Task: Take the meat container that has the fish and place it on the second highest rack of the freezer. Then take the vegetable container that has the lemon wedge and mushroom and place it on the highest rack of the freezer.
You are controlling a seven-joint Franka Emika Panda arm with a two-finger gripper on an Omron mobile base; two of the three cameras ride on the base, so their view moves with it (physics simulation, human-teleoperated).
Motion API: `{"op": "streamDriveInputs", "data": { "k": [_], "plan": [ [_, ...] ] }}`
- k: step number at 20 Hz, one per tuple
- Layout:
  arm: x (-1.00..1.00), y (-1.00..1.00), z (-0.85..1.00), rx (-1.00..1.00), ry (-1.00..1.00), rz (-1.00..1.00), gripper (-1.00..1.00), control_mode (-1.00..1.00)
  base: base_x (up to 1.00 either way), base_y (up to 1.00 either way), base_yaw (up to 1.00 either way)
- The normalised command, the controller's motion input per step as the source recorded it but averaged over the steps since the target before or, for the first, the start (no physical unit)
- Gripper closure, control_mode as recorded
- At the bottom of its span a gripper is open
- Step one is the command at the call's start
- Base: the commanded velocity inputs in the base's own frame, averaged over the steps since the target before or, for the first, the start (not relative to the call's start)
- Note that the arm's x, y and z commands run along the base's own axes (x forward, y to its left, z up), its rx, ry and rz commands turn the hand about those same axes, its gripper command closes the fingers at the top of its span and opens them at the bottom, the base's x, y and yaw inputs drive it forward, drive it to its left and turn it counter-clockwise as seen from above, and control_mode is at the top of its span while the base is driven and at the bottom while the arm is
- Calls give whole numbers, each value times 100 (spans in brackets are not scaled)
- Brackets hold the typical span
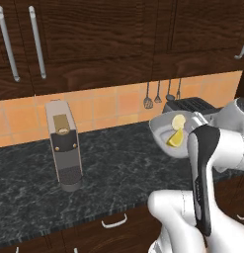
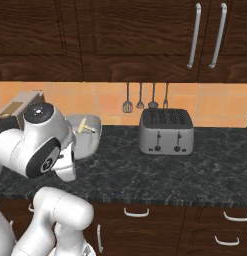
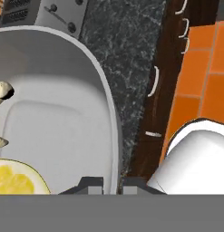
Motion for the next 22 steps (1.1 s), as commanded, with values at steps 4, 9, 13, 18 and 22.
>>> {"op": "streamDriveInputs", "data": {
  "k": [4, 9, 13, 18, 22],
  "plan": [
    [-69, 4, -1, 23, -2, -27, 100, -100, 0, 0, 0],
    [-55, 0, 31, 5, -11, -18, 100, -100, 0, 0, 0],
    [-14, 11, 0, -11, 0, -6, 100, -100, 0, 0, 0],
    [-24, 5, -9, -12, -6, 3, 100, -100, 0, 0, 0],
    [-29, 0, -7, -1, -11, 4, 100, -100, 0, 0, 0]
  ]
}}
